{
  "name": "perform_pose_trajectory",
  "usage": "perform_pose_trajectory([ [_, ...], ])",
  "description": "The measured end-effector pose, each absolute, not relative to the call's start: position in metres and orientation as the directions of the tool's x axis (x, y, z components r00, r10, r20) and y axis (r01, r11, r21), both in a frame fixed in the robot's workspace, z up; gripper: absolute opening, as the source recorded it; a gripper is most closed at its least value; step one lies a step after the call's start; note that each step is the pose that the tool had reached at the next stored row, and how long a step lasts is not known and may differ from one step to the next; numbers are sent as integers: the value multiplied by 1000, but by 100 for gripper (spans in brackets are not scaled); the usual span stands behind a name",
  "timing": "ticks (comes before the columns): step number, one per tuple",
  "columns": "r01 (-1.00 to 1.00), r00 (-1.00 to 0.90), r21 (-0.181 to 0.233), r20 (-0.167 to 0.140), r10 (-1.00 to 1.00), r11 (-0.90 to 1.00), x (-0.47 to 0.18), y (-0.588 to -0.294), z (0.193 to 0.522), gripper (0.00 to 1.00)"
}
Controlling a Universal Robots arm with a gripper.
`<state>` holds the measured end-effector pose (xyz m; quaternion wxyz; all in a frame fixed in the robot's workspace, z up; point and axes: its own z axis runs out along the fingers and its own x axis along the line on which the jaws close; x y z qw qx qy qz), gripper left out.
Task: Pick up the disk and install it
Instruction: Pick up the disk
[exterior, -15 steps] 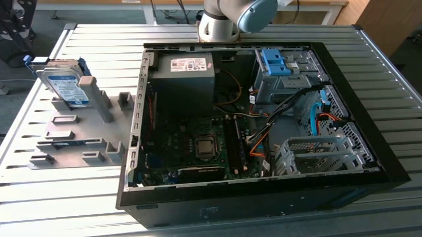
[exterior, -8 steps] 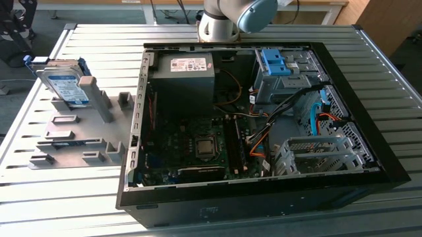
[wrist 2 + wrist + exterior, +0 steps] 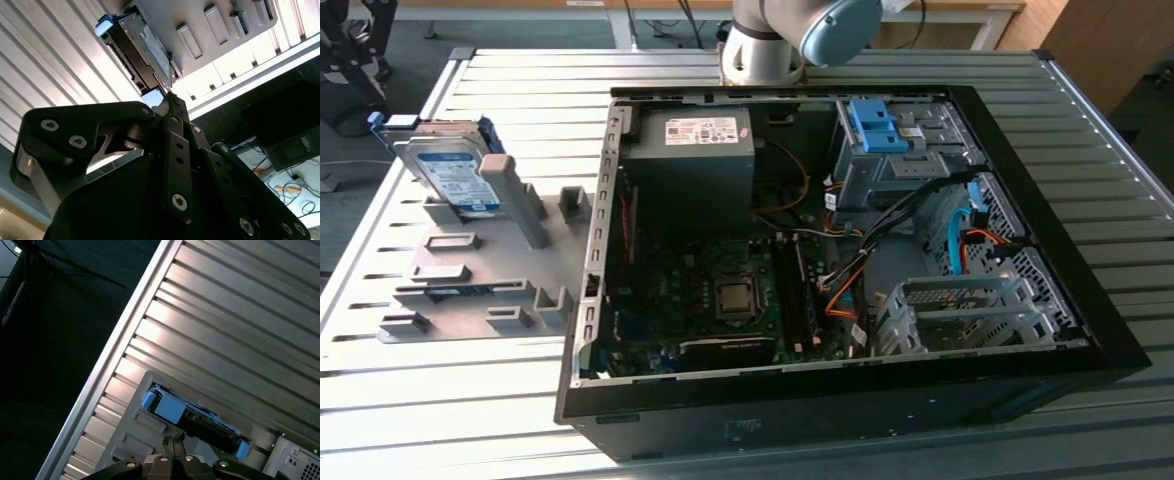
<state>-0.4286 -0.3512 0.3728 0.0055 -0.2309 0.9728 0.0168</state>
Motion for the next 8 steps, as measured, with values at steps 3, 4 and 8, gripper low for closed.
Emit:
perform_pose_trajectory([
  [3,-497,-868,30,-19,-497,867,-429,-351,373,11],
  [4,-512,-859,30,-19,-512,858,-429,-351,372,11],
  [8,-574,-819,30,-19,-574,818,-429,-351,372,11],
])
